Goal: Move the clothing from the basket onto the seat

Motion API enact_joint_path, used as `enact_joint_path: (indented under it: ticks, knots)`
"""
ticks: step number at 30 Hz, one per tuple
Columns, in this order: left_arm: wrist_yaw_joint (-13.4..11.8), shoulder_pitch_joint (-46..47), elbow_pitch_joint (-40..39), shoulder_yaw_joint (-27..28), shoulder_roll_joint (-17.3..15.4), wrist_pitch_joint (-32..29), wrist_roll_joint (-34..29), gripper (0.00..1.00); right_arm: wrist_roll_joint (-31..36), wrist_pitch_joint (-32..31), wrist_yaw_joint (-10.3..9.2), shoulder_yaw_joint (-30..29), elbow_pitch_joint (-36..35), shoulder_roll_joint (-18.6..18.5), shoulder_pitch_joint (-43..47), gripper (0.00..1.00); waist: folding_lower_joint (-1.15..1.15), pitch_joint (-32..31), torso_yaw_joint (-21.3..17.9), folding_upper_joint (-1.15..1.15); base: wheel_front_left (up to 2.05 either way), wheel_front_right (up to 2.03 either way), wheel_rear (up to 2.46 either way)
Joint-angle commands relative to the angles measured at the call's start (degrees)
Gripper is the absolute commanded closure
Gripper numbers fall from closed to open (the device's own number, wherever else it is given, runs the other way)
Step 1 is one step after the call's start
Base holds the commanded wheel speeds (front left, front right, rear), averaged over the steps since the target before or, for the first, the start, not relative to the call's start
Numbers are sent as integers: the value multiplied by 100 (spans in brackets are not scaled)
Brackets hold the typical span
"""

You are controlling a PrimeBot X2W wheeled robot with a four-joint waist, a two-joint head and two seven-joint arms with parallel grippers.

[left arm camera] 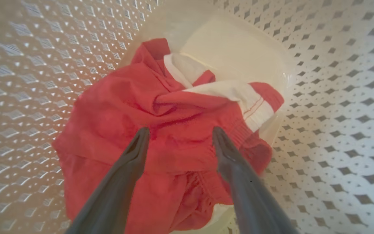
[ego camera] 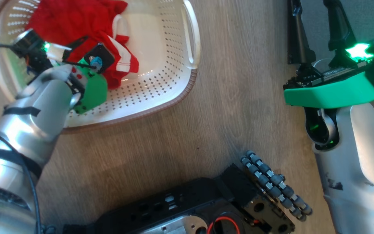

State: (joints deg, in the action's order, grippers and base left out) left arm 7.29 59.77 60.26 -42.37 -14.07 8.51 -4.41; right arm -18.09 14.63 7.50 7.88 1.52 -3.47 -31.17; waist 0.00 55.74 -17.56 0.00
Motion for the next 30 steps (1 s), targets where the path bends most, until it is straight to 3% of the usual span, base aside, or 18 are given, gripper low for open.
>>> enact_joint_path:
  ticks: [1,12,21,22,23,24,30]
  knots:
    - [-32,104,35,-83,-233,-34,-196,0,-83,37,-1,126,-219,59,121,0,0,168,-132,0,0,0,0]
    - [-174,546,638,-964,-269,-216,-1011,0,-89,37,-1,83,-319,59,357,0,0,304,-140,0,0,0,0]
    - [-230,592,981,-1031,-232,-128,-912,0,-106,37,-1,70,-367,59,532,0,0,320,-168,0,0,0,0]
    - [-232,584,989,-1017,-215,-64,-874,33,-115,37,-1,71,-358,59,527,0,0,319,-167,0,0,0,0]
    - [-234,570,997,-1005,-194,6,-835,95,-121,37,-1,78,-348,59,515,0,0,313,-167,0,0,0,0]
    - [-241,554,1008,-985,-170,64,-790,100,-130,37,-1,86,-341,59,502,0,0,303,-169,0,0,0,0]
    - [-273,518,1019,-876,-8,325,-559,100,-117,37,-1,80,-310,59,381,0,0,243,-156,0,0,0,0]
